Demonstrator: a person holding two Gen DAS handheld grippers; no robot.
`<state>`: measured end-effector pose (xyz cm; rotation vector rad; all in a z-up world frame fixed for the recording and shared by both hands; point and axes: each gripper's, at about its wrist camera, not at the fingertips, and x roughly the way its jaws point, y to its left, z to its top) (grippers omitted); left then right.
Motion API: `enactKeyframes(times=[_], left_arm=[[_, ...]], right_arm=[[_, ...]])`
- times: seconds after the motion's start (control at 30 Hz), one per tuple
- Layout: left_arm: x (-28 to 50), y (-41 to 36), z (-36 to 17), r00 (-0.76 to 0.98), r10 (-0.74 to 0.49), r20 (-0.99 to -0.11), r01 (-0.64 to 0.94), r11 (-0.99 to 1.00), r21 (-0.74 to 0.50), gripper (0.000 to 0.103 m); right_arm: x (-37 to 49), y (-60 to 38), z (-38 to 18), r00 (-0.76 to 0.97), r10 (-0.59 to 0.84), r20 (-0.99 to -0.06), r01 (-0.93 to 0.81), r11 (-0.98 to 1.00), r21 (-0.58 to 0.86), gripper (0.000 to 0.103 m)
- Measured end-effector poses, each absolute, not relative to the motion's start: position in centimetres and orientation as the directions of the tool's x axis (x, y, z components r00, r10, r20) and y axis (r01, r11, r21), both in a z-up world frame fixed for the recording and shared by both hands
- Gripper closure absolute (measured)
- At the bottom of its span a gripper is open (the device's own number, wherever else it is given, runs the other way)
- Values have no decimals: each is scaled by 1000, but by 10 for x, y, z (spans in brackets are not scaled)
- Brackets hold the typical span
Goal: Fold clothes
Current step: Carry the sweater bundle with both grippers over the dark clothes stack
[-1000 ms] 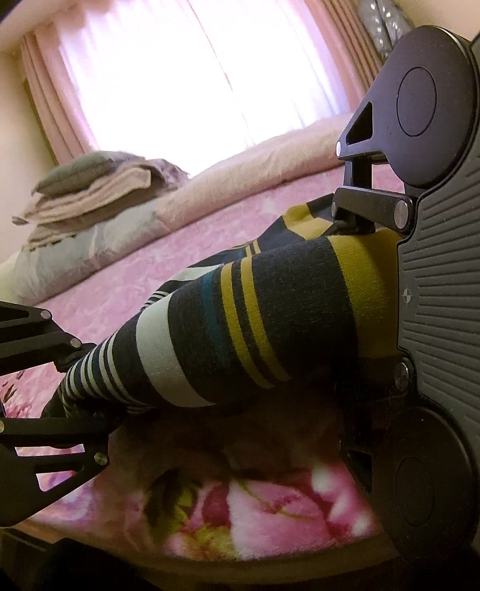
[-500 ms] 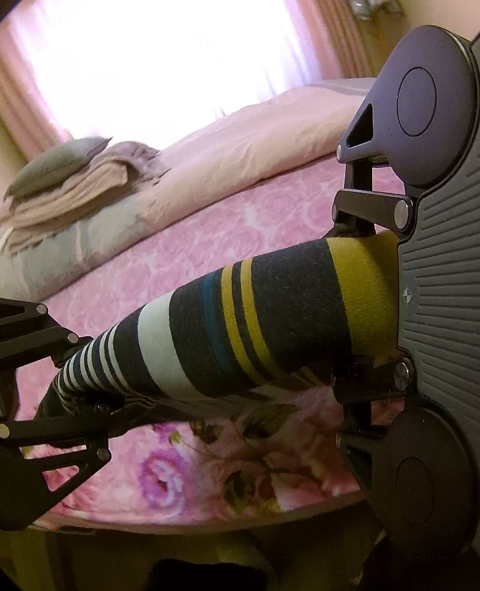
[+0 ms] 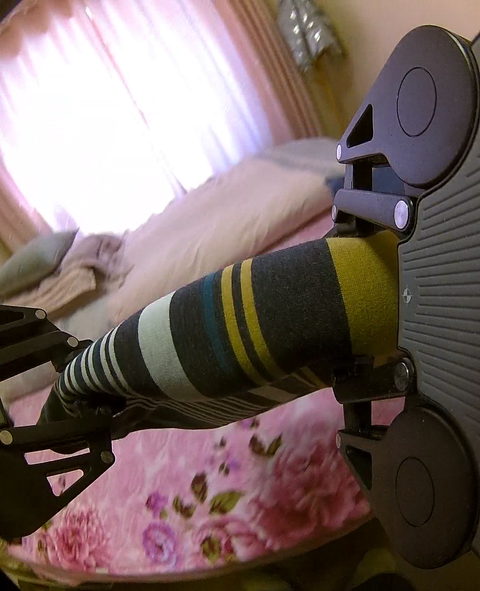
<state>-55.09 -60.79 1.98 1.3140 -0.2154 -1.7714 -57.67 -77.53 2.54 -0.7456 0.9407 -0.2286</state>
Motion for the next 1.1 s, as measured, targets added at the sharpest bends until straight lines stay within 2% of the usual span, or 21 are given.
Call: enactKeyframes(times=[0.3, 0.6, 0.8, 1.0, 1.1], left_arm=[[-575, -685, 57, -192, -810, -554, 429, -577, 695, 84], [-616, -781, 104, -307, -860, -408, 396, -506, 767, 84], [-662, -884, 117, -258, -893, -368, 412, -446, 795, 84], [-710, -990, 98, -126, -916, -381, 425, -397, 814, 84], [-725, -1021, 76, -72, -933, -353, 413, -350, 841, 84]], right_arm=[[-600, -830, 81, 517, -660, -545, 36, 653, -756, 53], [-617, -911, 145, 451, -793, -409, 157, 521, -839, 53], [-628, -1013, 159, 489, -802, -342, 174, 474, -863, 53], [-633, -1140, 141, 574, -745, -340, 124, 490, -863, 53], [-633, -1185, 128, 613, -723, -319, 115, 481, -869, 53]])
